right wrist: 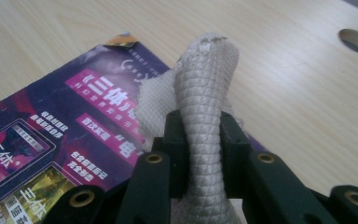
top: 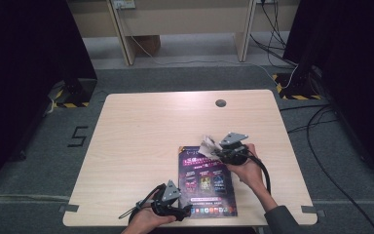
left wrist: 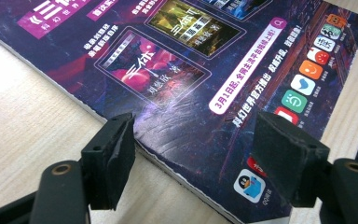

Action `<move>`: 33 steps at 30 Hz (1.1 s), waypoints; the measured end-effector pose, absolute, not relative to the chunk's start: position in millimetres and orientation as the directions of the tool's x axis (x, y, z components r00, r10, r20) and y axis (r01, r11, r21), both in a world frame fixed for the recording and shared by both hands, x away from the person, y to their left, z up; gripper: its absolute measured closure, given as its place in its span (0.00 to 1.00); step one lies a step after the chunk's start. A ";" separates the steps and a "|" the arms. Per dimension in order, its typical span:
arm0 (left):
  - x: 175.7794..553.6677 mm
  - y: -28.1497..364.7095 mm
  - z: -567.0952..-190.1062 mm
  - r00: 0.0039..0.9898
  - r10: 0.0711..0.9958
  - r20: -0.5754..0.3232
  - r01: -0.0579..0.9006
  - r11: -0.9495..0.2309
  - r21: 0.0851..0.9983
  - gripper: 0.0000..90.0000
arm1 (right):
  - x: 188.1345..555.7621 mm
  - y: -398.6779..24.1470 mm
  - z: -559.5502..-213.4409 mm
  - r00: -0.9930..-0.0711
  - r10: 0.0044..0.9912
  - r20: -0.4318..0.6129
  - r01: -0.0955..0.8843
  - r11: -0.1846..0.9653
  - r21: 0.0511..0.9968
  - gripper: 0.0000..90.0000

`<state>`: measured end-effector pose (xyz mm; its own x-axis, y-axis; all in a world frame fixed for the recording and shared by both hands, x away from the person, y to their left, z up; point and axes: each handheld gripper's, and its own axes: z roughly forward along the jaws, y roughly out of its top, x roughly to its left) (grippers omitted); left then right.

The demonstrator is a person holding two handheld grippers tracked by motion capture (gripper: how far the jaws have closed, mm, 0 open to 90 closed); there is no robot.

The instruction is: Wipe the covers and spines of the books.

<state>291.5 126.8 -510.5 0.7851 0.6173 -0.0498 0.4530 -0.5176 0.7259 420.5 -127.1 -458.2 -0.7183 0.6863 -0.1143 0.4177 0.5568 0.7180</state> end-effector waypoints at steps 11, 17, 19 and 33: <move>286.4 125.5 -511.9 0.758 0.652 -0.017 0.448 -0.501 0.740 0.28 | 425.5 -116.7 -492.2 -0.738 0.662 -0.127 0.445 0.619 0.647 0.81; 285.4 125.9 -512.4 0.751 0.660 -0.020 0.453 -0.493 0.743 0.27 | 428.4 -121.2 -493.7 -0.731 0.672 -0.119 0.451 0.606 0.655 0.79; 285.4 126.1 -512.8 0.752 0.659 -0.020 0.450 -0.491 0.746 0.27 | 430.3 -123.5 -494.0 -0.725 0.680 -0.111 0.458 0.597 0.659 0.78; 286.4 127.0 -513.1 0.750 0.661 -0.034 0.460 -0.485 0.744 0.27 | 447.7 -152.4 -494.6 -0.632 0.766 -0.113 0.523 0.530 0.668 0.81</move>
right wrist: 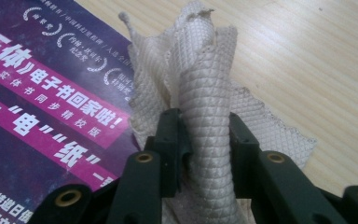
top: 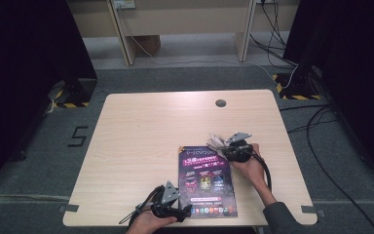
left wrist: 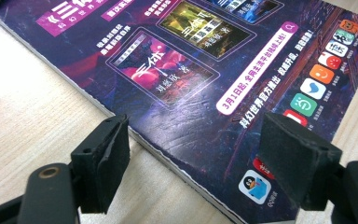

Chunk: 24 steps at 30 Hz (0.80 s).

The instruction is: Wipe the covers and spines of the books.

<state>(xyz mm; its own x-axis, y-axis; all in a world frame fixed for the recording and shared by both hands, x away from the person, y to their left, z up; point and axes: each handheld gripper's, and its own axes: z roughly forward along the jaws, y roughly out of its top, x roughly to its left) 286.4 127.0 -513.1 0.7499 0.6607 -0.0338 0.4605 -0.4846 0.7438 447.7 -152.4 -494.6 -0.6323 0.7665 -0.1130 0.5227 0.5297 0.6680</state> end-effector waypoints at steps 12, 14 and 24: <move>286.6 127.1 -513.3 0.753 0.657 -0.031 0.455 -0.486 0.746 0.27 | 424.5 -106.0 -493.6 -0.758 0.642 -0.116 0.428 0.624 0.653 0.76; 286.3 127.0 -513.3 0.753 0.658 -0.029 0.454 -0.486 0.747 0.27 | 428.5 -110.1 -493.9 -0.742 0.662 -0.110 0.446 0.608 0.657 0.75; 286.9 127.3 -513.6 0.752 0.659 -0.039 0.460 -0.481 0.746 0.27 | 449.3 -151.9 -495.9 -0.602 0.791 -0.110 0.535 0.501 0.680 0.75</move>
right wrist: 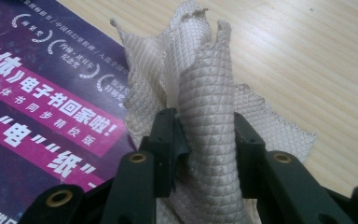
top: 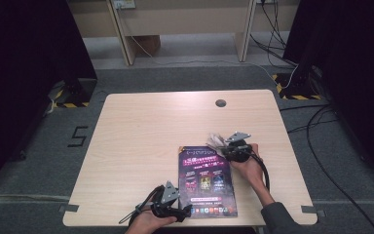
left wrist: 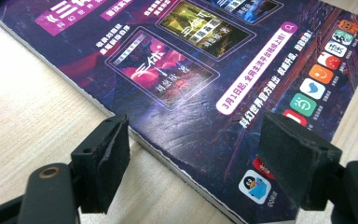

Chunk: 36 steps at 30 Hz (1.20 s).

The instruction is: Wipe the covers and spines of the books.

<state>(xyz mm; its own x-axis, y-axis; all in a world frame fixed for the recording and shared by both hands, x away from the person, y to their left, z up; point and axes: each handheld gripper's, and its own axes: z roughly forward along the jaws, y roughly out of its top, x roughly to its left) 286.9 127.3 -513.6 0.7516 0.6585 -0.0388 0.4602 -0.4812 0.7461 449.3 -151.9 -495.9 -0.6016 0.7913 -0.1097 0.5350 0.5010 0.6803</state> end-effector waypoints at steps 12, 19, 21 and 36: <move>287.0 127.5 -513.5 0.753 0.656 -0.039 0.460 -0.483 0.745 0.27 | 430.6 -114.2 -496.6 -0.694 0.709 -0.123 0.465 0.572 0.676 0.76; 287.0 127.6 -513.6 0.752 0.657 -0.043 0.463 -0.481 0.745 0.27 | 420.2 -86.6 -497.2 -0.750 0.652 -0.110 0.424 0.601 0.677 0.76; 287.0 127.5 -513.6 0.752 0.658 -0.043 0.462 -0.480 0.745 0.27 | 418.3 -82.0 -497.4 -0.758 0.643 -0.112 0.415 0.607 0.678 0.76; 286.8 127.4 -513.7 0.751 0.659 -0.042 0.462 -0.479 0.746 0.27 | 432.4 -82.4 -497.8 -0.716 0.682 -0.148 0.429 0.598 0.677 0.73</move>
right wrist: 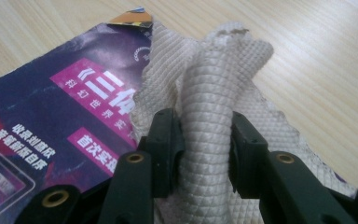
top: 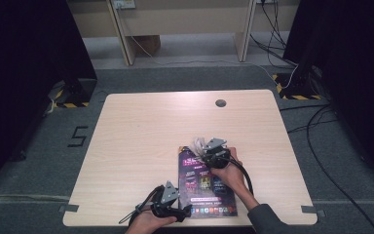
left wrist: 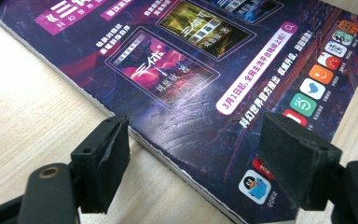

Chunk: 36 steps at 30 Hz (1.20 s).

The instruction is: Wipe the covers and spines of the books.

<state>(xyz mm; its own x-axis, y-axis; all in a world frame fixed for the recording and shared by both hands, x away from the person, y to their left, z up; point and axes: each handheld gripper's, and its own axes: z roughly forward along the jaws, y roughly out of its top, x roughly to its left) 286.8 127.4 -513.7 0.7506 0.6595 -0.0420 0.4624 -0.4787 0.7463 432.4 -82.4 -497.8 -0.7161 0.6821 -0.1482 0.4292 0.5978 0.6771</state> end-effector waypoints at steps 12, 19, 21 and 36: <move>286.9 127.4 -513.6 0.752 0.658 -0.040 0.461 -0.482 0.745 0.27 | 432.0 -39.7 -500.3 -0.773 0.619 -0.139 0.372 0.619 0.691 0.74; 286.6 127.2 -513.6 0.750 0.660 -0.038 0.461 -0.481 0.746 0.27 | 424.5 -34.5 -501.3 -0.802 0.588 -0.109 0.357 0.617 0.701 0.74; 286.5 127.2 -513.7 0.749 0.661 -0.038 0.462 -0.480 0.746 0.27 | 426.1 -35.4 -501.1 -0.802 0.588 -0.100 0.363 0.615 0.700 0.72; 285.7 127.1 -513.6 0.747 0.664 -0.032 0.459 -0.481 0.747 0.27 | 424.2 -36.4 -500.5 -0.780 0.601 -0.176 0.342 0.645 0.683 0.76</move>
<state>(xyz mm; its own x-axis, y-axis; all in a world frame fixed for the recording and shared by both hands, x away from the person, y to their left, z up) 285.7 127.1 -513.6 0.7472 0.6639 -0.0318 0.4593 -0.4811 0.7467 424.2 -36.4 -500.5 -0.7797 0.6008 -0.1765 0.3423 0.6449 0.6833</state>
